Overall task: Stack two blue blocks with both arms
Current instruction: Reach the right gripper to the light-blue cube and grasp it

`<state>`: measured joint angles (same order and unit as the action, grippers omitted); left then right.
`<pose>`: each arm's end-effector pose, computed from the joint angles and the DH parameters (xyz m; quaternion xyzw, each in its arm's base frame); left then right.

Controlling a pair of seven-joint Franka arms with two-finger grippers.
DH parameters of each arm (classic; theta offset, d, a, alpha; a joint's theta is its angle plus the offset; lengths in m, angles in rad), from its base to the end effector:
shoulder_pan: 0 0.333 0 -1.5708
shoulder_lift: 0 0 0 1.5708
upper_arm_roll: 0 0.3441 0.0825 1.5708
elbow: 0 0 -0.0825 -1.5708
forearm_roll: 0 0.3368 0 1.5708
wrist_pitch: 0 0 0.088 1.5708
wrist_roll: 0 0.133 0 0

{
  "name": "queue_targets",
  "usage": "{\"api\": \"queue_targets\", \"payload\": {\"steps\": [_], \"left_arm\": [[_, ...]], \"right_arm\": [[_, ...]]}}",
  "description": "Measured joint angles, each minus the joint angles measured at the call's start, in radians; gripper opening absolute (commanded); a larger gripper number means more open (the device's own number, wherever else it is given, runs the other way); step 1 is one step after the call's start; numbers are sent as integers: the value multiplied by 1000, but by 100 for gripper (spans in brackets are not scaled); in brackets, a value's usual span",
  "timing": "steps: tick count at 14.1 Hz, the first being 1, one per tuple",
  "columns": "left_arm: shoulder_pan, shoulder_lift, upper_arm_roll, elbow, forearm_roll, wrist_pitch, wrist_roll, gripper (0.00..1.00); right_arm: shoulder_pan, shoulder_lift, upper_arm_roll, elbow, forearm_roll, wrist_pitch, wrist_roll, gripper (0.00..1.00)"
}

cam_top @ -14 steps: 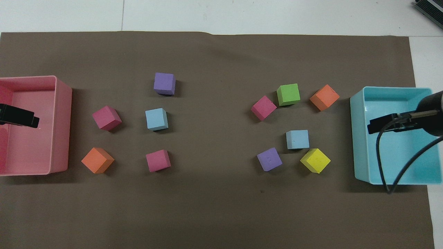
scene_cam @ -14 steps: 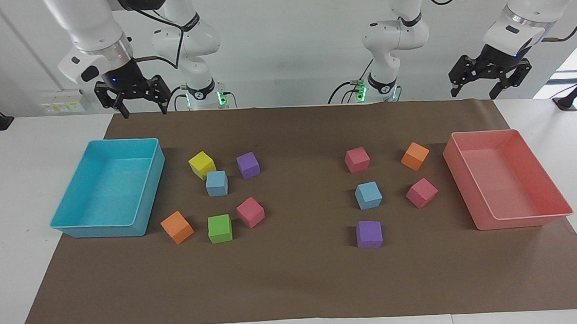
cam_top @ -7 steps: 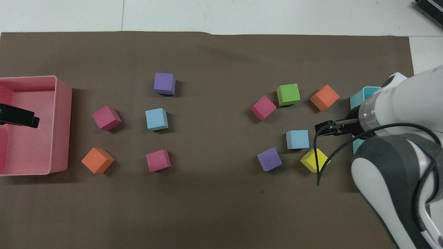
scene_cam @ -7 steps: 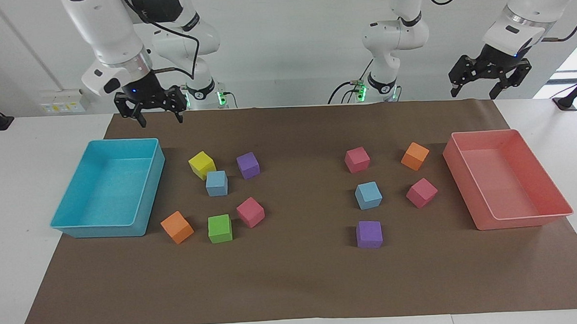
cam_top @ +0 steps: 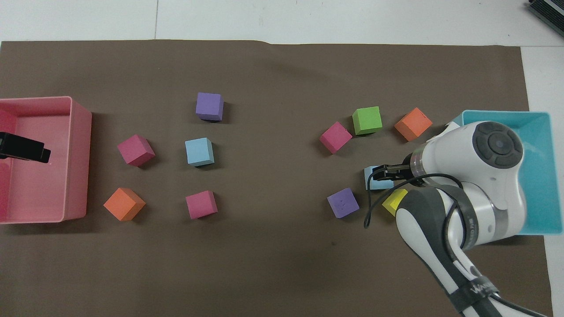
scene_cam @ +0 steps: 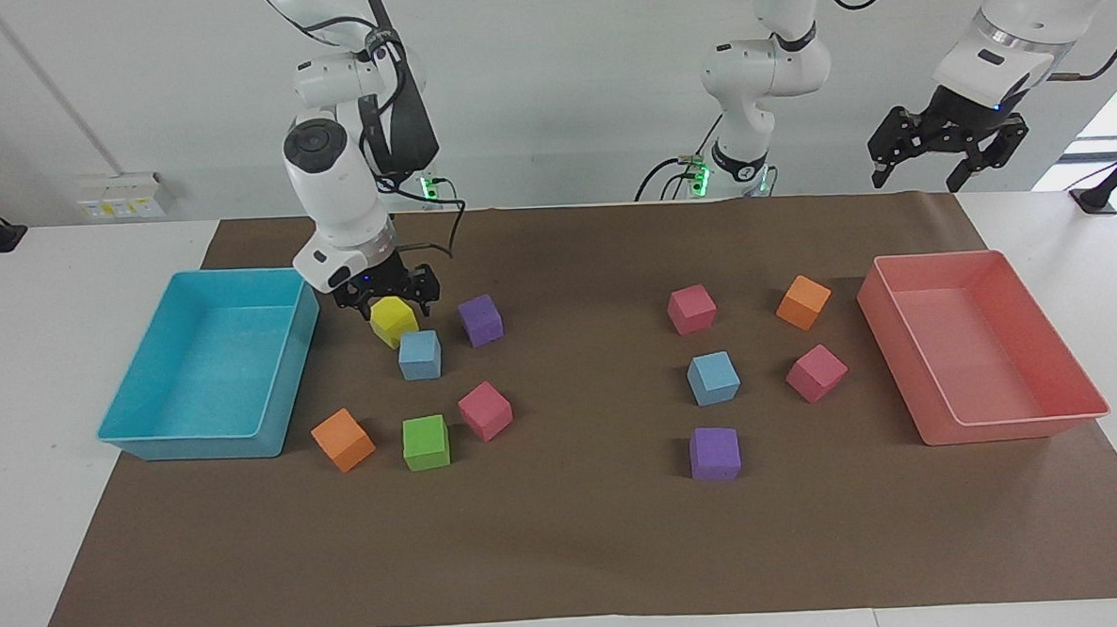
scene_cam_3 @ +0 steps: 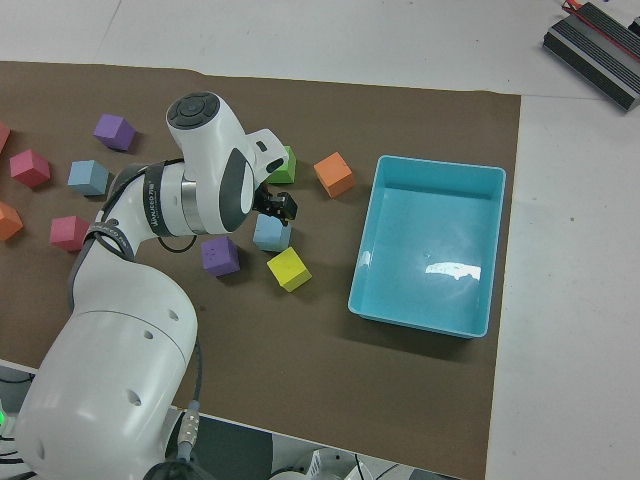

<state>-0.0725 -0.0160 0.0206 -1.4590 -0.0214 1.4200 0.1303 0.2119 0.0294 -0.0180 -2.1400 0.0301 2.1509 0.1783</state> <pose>0.4846 -0.0282 0.6682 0.9956 -0.0924 -0.0111 0.0112 0.4930 0.0988 0.4183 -0.9999 0.0006 0.0114 0.0103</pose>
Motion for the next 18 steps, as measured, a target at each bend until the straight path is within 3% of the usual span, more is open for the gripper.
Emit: {"api": "queue_targets", "payload": {"steps": [6, 14, 15, 17, 18], "left_arm": [[0, 0, 0, 0, 0, 0, 0, 100], [0, 0, 0, 0, 0, 0, 0, 100], [0, 0, 0, 0, 0, 0, 0, 100], [0, 0, 0, 0, 0, 0, 0, 100], [0, 0, 0, 0, 0, 0, 0, 100]], "right_arm": [[0, 74, -1, -58, 0, 147, 46, 100], [20, 127, 0, -61, 1, 190, 81, 100], [20, 130, 0, -62, 2, 196, 81, 85], [20, 135, 0, -62, 2, 202, 81, 7], [20, 137, 0, -62, 2, 202, 81, 0]]}}
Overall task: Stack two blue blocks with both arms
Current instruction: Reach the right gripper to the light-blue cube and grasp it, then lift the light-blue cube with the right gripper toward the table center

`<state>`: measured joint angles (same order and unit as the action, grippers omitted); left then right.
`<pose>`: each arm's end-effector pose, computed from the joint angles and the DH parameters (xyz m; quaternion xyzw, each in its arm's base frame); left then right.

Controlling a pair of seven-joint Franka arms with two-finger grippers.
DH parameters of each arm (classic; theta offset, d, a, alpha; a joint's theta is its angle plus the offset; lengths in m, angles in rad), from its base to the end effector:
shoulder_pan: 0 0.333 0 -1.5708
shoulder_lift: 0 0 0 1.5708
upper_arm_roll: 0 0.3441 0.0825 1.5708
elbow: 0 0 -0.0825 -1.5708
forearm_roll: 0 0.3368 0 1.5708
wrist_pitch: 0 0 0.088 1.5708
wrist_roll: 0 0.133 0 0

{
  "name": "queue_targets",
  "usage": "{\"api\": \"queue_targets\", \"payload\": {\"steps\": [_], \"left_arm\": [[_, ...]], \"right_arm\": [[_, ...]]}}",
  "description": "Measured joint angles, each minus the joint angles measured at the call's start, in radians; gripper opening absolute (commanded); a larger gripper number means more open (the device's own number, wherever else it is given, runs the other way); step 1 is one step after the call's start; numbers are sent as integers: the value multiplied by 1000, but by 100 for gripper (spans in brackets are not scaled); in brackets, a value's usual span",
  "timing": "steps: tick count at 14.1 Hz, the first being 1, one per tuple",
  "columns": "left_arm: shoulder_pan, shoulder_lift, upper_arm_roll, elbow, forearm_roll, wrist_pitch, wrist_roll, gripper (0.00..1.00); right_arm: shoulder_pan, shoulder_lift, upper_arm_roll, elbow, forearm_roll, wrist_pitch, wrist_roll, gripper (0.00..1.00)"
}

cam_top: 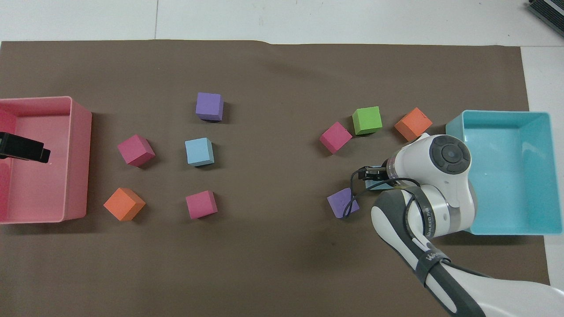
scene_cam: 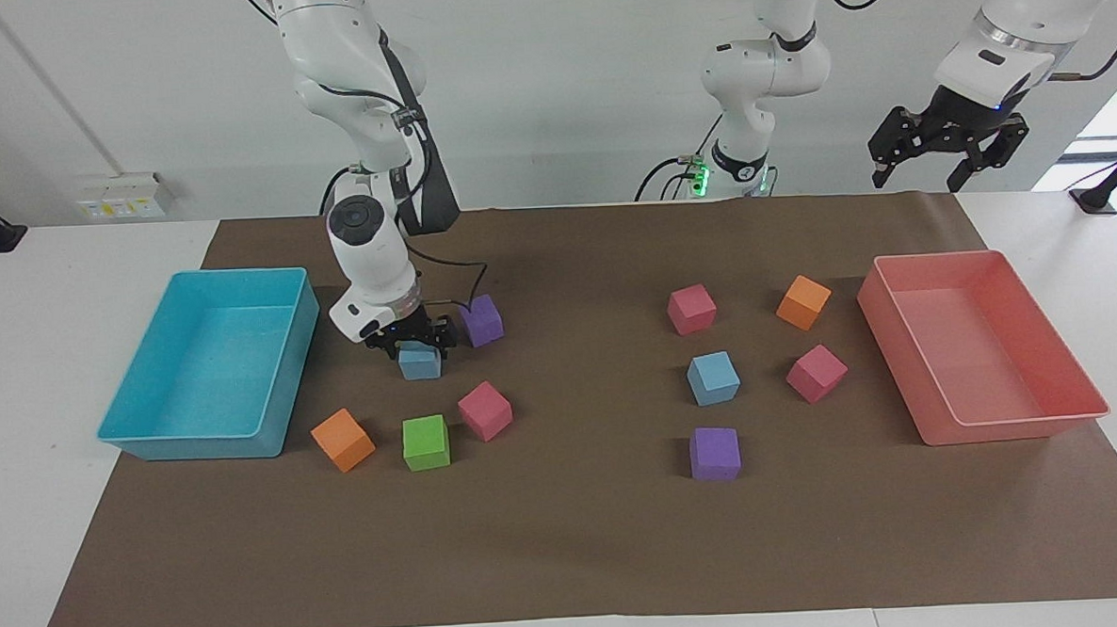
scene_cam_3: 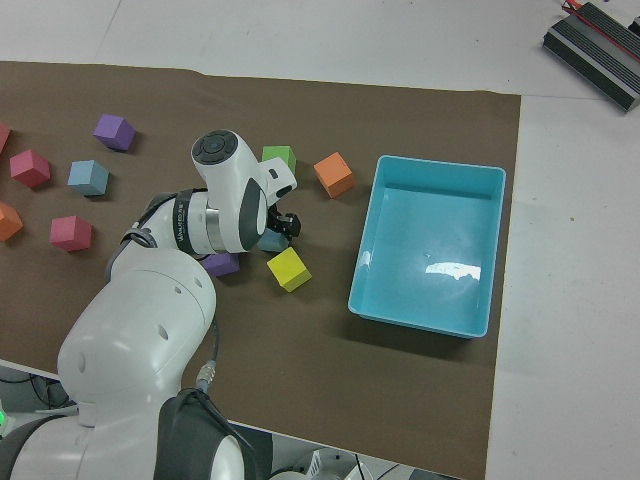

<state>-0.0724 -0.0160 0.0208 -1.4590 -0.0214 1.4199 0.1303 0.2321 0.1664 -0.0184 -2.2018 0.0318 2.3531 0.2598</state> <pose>0.4846 -0.0280 0.6682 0.9956 -0.0923 -0.0111 0.0112 0.5066 0.1112 0.3410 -0.9993 0.0342 0.0096 0.0076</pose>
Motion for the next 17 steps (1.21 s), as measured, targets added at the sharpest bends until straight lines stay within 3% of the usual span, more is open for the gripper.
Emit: {"api": "queue_targets", "payload": {"steps": [7, 13, 17], "left_arm": [[0, 0, 0, 0, 0, 0, 0, 100], [0, 0, 0, 0, 0, 0, 0, 100], [0, 0, 0, 0, 0, 0, 0, 100]], "right_arm": [[0, -2, -1, 22, 0, -24, 1, 0], [8, -51, 8, 182, 0, -246, -5, 0], [67, -24, 25, 285, 0, -297, -6, 0]]}}
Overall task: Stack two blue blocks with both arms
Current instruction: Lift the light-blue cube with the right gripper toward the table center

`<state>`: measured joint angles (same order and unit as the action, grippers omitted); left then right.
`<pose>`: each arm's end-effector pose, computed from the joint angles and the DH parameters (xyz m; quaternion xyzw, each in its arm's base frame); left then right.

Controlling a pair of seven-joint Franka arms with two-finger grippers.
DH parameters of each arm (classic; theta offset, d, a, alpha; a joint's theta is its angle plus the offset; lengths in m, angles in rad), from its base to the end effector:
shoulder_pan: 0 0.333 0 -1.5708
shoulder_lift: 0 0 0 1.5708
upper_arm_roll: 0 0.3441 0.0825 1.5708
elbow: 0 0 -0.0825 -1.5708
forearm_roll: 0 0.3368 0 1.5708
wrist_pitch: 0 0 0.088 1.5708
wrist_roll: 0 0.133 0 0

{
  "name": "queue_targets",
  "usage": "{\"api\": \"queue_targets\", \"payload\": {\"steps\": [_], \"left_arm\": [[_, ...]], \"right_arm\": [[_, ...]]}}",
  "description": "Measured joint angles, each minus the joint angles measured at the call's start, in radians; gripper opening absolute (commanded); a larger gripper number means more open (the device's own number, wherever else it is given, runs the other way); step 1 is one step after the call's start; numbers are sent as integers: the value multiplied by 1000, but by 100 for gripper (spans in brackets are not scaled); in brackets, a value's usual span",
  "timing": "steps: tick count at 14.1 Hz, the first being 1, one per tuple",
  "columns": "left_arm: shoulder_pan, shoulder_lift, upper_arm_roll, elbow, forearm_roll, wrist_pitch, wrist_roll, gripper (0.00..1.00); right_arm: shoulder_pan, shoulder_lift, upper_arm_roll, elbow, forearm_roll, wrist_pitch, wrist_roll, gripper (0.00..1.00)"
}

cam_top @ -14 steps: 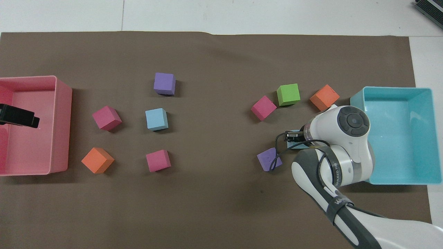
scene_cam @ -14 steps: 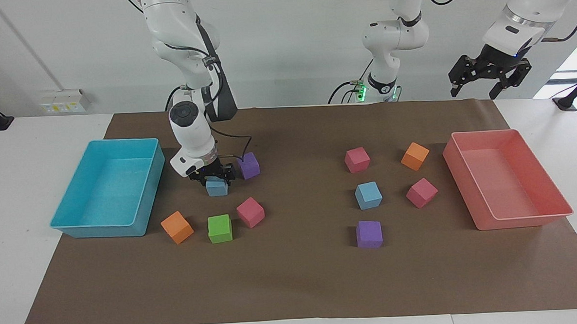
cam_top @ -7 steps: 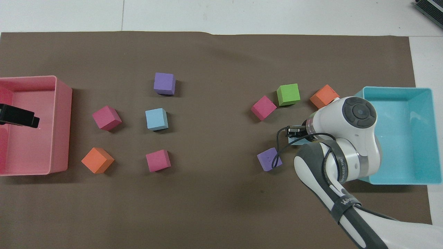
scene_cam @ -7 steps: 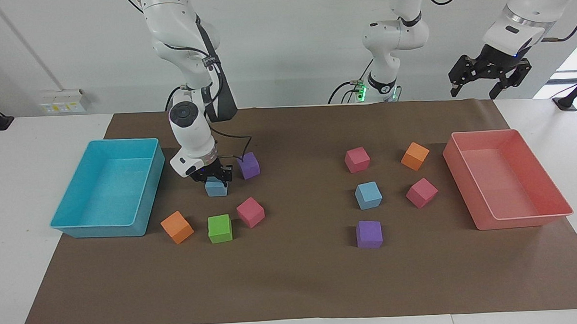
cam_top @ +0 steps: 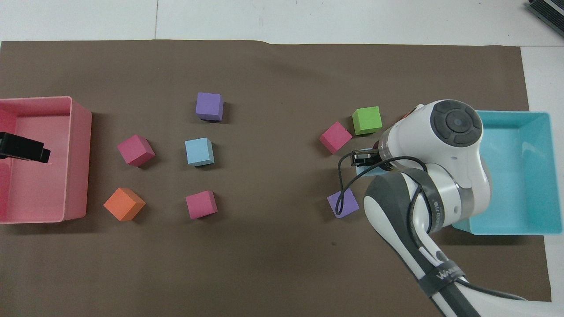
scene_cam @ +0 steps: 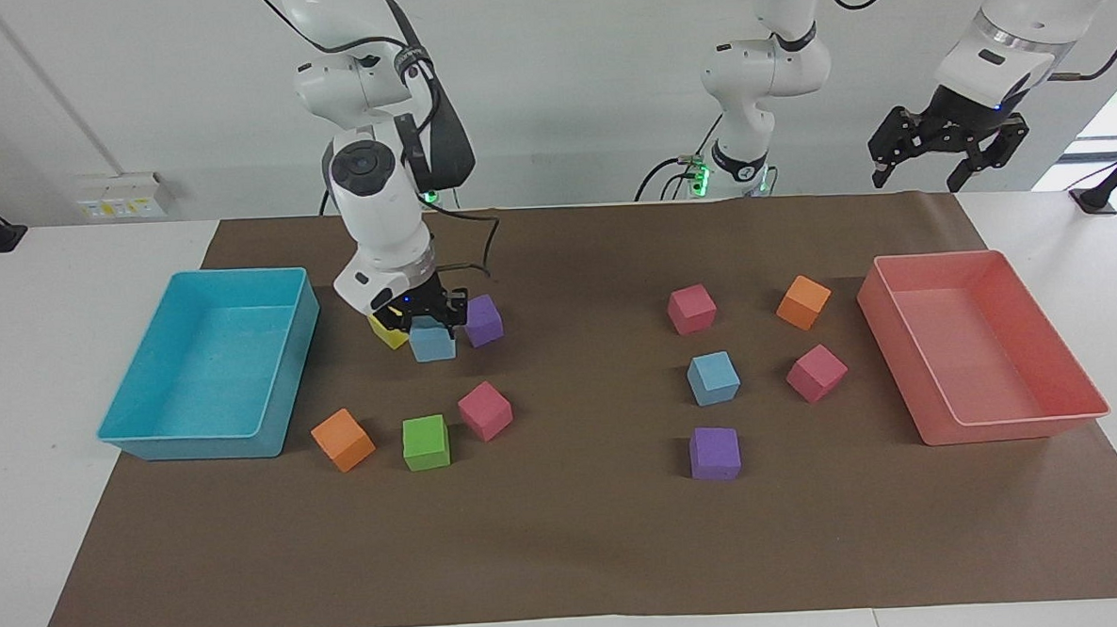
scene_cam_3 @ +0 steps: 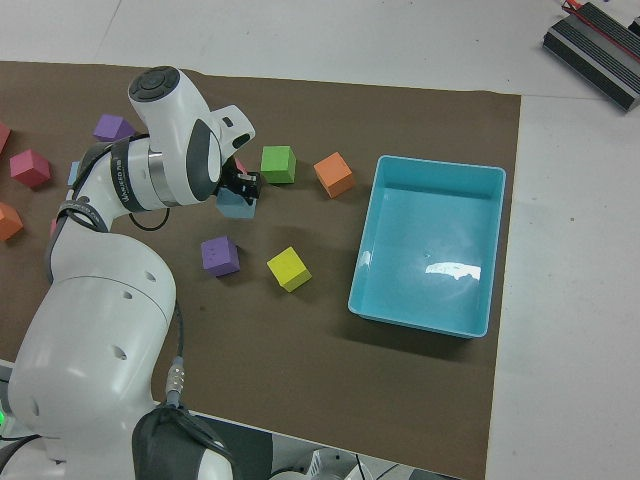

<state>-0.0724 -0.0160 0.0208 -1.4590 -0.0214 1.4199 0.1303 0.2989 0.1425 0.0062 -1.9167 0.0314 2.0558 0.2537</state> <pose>0.4846 -0.0280 0.6682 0.9956 -0.0923 -0.0111 0.0112 0.5280 0.1687 0.4435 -0.9997 -0.0183 0.0056 0.0133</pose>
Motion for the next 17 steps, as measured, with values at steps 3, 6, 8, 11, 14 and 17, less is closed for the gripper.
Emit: {"api": "queue_targets", "payload": {"steps": [3, 6, 8, 11, 14, 17], "left_arm": [[0, 0, 0, 0, 0, 0, 0, 100], [0, 0, 0, 0, 0, 0, 0, 100], [0, 0, 0, 0, 0, 0, 0, 100], [0, 0, 0, 0, 0, 0, 0, 100], [0, 0, 0, 0, 0, 0, 0, 100], [0, 0, 0, 0, 0, 0, 0, 100]], "right_arm": [[73, 73, 1, 113, 0, -50, 31, 0], [158, 162, 2, 202, 0, -53, 128, 0], [210, 228, 2, 266, -2, -54, 201, 0], [249, 318, 2, 349, -3, -56, 272, 0], [272, 364, 2, 386, -3, -56, 301, 0], [299, 383, 2, 392, -3, -52, 312, 0]]}}
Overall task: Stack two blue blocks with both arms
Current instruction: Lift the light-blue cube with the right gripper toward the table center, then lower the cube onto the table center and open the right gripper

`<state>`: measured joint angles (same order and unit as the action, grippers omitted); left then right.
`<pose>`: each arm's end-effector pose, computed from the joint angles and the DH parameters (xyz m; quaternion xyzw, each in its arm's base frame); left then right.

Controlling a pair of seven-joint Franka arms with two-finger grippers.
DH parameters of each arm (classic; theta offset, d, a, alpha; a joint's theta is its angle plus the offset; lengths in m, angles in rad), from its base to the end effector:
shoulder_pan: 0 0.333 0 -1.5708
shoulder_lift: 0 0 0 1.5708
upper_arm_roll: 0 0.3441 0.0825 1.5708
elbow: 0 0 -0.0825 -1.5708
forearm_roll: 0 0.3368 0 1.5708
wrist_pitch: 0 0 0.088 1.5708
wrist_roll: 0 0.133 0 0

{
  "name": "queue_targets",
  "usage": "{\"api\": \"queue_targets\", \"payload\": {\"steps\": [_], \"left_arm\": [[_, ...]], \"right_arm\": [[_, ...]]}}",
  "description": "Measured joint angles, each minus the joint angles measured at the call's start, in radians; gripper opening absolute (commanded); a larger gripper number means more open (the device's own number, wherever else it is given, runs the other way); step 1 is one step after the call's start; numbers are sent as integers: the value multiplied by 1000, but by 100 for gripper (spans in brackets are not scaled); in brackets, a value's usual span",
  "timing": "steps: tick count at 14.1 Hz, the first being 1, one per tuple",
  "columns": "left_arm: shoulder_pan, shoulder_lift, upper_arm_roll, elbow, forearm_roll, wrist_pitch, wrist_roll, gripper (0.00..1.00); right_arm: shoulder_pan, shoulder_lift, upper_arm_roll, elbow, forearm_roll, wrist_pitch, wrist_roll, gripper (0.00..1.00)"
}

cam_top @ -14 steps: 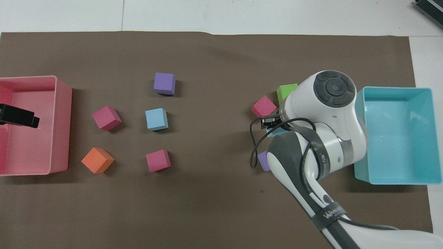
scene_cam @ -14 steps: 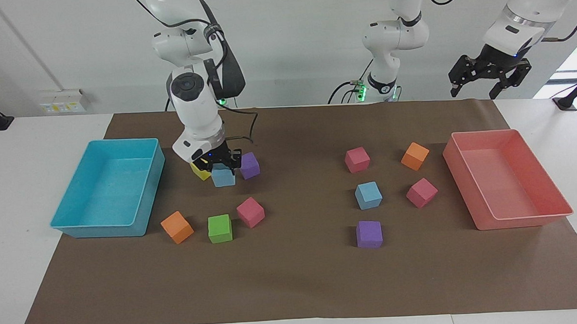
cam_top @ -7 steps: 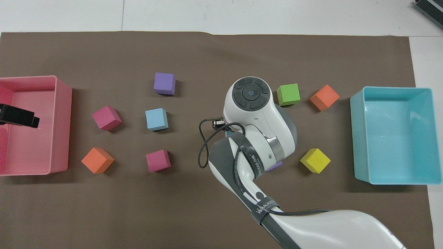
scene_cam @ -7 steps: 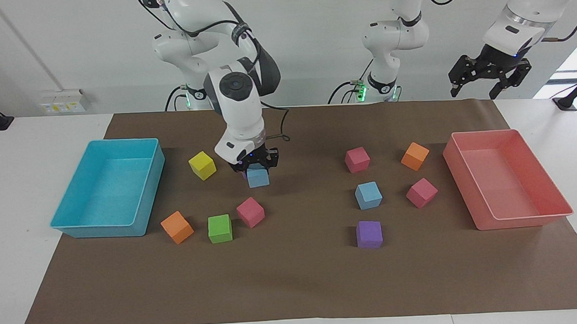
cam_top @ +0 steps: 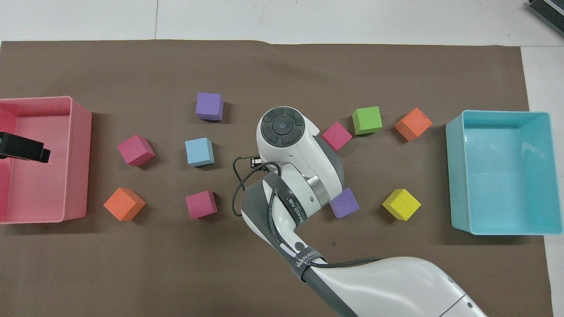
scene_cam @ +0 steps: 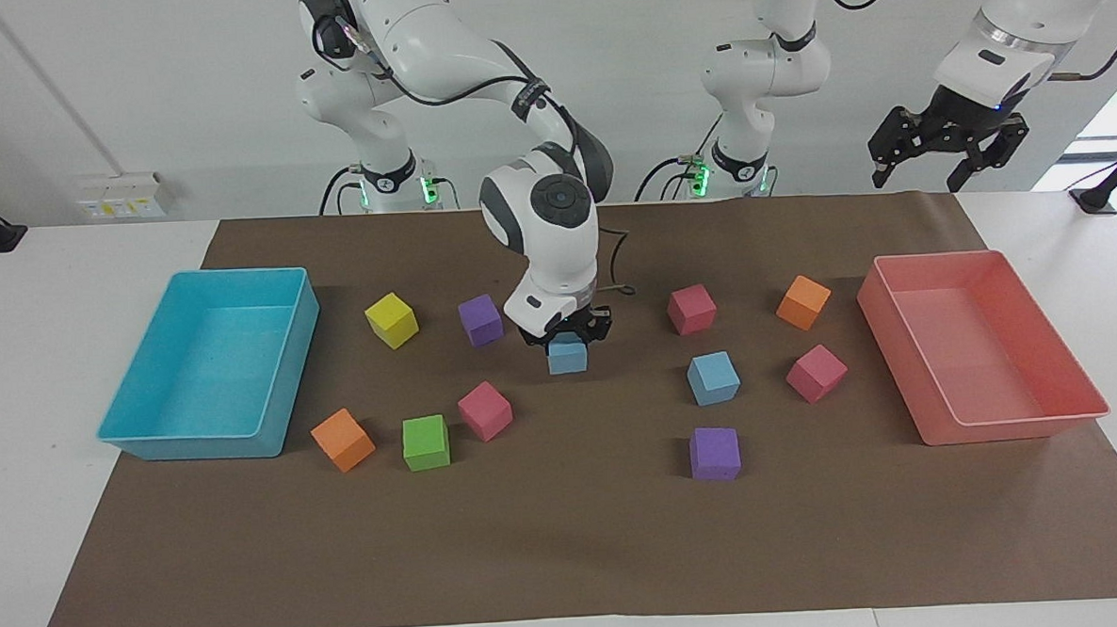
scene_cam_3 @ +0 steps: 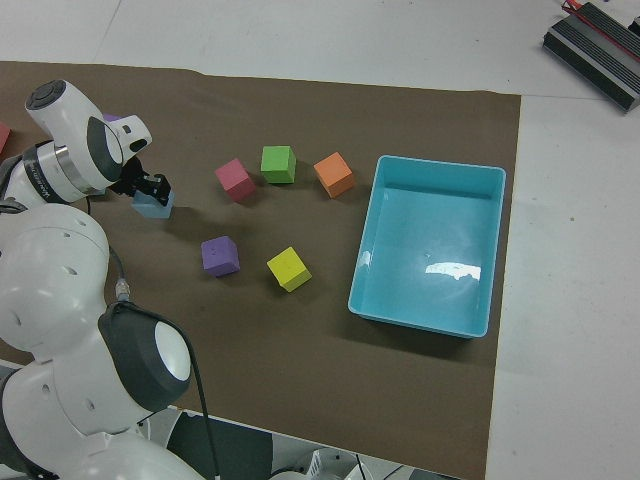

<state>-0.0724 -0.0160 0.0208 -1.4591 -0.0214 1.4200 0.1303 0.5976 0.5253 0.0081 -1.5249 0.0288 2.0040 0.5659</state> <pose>0.4846 -0.0280 0.6681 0.9956 -0.0923 -0.0111 0.0112 0.5439 0.3785 0.3703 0.9995 0.0130 -0.0275 0.0003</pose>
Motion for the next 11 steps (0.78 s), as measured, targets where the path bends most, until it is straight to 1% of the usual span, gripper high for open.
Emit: {"api": "queue_targets", "payload": {"steps": [3, 6, 11], "left_arm": [[0, 0, 0, 0, 0, 0, 0, 100], [0, 0, 0, 0, 0, 0, 0, 100], [0, 0, -1, 0, 0, 0, 0, 100]], "right_arm": [[2, 2, -1, -1, 0, 52, 0, 0], [5, 15, 0, -26, 0, 94, 0, 0], [13, 23, 0, -54, 0, 126, 0, 0]]}}
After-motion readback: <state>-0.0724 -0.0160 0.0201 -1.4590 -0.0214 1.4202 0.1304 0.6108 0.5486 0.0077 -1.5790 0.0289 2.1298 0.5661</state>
